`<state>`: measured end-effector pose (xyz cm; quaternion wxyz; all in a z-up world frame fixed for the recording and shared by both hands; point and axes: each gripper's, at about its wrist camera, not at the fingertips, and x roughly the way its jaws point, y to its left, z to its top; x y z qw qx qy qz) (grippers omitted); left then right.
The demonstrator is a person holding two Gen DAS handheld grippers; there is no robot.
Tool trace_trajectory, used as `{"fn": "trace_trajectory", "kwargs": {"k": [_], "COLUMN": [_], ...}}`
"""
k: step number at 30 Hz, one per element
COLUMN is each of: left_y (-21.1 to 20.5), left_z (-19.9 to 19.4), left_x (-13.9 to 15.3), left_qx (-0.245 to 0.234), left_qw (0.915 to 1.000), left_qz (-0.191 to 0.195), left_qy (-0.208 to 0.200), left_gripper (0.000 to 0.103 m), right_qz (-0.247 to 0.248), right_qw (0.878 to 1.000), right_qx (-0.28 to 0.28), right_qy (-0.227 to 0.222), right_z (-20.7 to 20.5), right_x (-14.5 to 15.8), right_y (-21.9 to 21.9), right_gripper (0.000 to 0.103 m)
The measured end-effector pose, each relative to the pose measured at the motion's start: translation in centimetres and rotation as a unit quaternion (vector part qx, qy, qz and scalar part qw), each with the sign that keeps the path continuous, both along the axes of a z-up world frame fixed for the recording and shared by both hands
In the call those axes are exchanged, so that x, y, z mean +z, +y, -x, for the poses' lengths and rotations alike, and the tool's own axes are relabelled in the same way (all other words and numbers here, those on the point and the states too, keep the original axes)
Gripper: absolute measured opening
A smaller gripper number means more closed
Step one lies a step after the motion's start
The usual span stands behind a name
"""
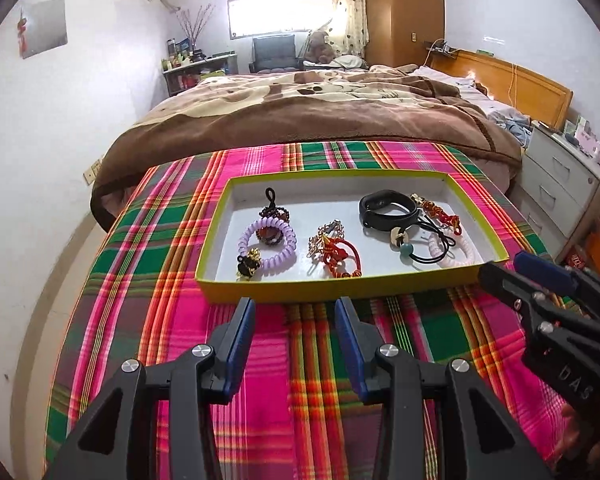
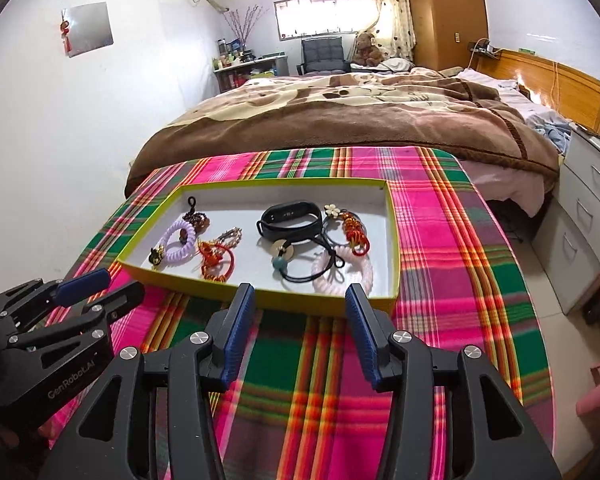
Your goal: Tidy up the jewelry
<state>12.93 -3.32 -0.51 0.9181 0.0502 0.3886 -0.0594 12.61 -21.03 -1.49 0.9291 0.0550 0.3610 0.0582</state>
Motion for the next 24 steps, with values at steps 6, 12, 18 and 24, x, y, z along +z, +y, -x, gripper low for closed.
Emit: {"fn": "trace_trajectory", "kwargs": {"k": [6,12,18,24], "left_y": [0.3,0.7,0.9,1.0], "left_z": [1.0,1.7,2.0,1.9], "left_x": [0.3,0.6,0.6,0.5], "left_qx": [0.005,0.013,0.011,0.012], "left_qw": [0.9999,0.9996,0.9994,0.9994], "left_qz": [0.009,0.022,0.030,0.031], "left_qy": [-0.004,-0.013,-0.012,-0.011], "left_gripper": [0.041,0.041,0.041,0.041], "right_qz": [-0.005,-0.004,0.002,0.003], "right_qw": [1.000,1.000,1.000,1.000], "right_qx": [-0.009,-0.014,-0.012,-0.008], "right_qy": [0.005,-0.001,0.001,0.002], "right_z": [1.2,2.0,2.1,2.1], "right_x": [-0.2,0.0,-0.1,-0.1], "right_y": [0.2,0.5,1.0,1.5], "right_gripper": [0.051,0.061,0.061,0.061]}}
